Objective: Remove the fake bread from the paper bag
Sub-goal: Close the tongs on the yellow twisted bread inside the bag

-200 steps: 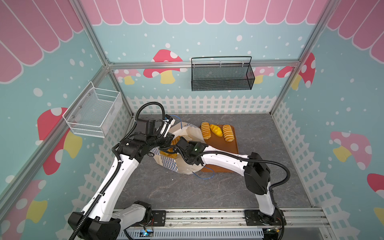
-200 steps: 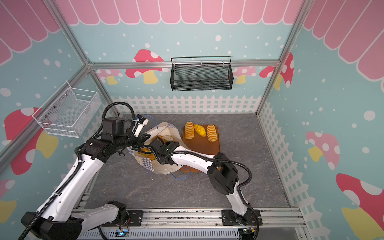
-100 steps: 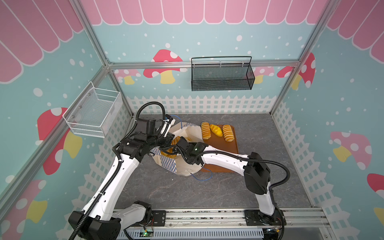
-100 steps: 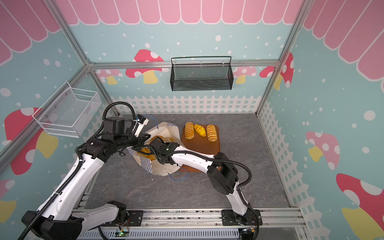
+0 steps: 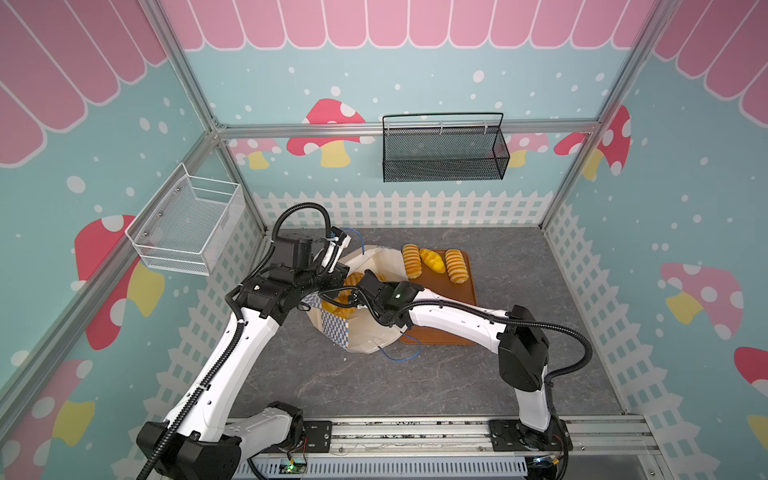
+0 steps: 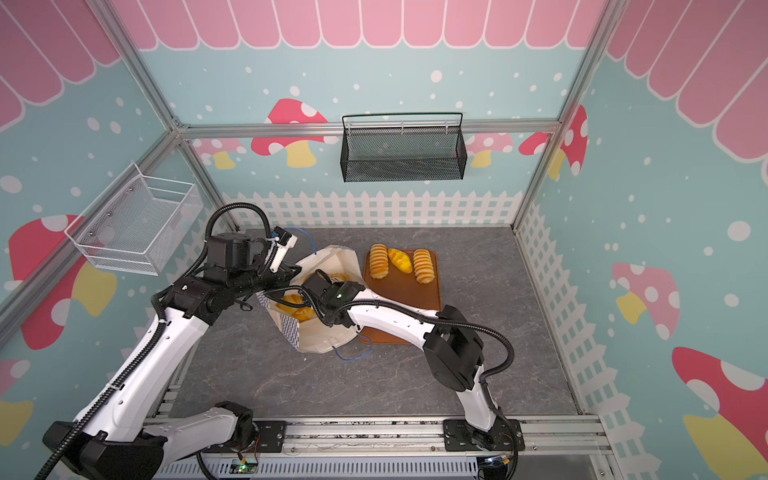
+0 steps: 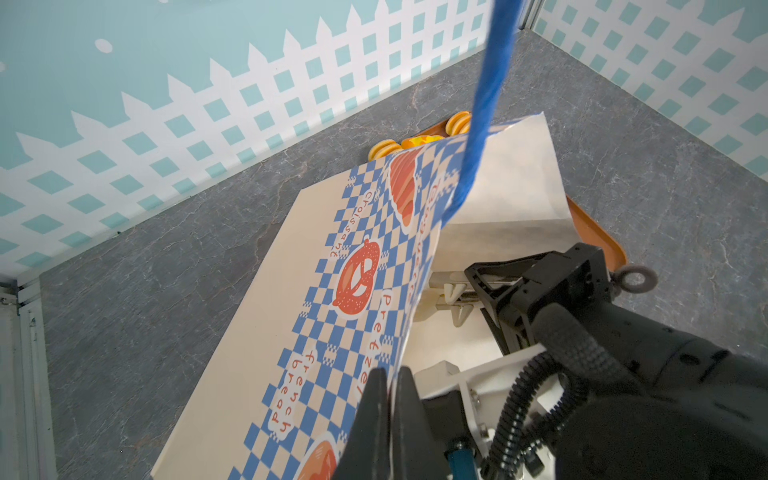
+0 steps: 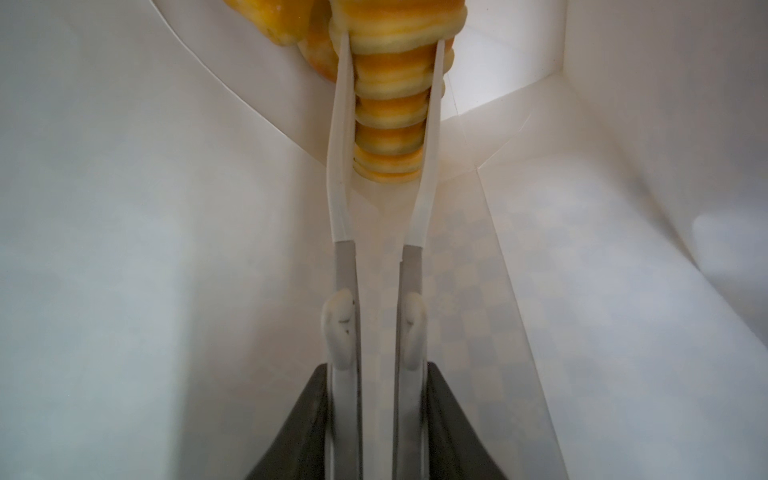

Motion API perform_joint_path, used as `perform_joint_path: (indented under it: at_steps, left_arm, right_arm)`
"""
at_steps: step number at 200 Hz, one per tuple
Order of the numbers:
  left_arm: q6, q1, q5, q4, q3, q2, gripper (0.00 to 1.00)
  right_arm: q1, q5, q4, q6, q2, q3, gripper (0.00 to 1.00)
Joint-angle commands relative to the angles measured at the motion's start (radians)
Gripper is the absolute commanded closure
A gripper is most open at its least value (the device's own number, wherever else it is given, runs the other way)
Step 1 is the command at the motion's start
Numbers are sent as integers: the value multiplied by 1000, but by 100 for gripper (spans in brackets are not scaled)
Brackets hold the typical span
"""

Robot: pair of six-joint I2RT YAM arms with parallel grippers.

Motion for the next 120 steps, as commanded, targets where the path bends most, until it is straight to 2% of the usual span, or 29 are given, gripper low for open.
perform_joint_path:
  at_steps: [1,35,120]
  left_arm:
    - [-27,-5,-28,7,9,-3,100]
    - [-52,-5,-99,39,0,-2,100]
    - [-107,-6,-220,48,58,38,100]
  right_arm:
    - [-9,31,6,9,-66,-3,81]
    - [6,55,12,18,-77,-17,81]
    - [20,51,130,-8,-279,-166,83]
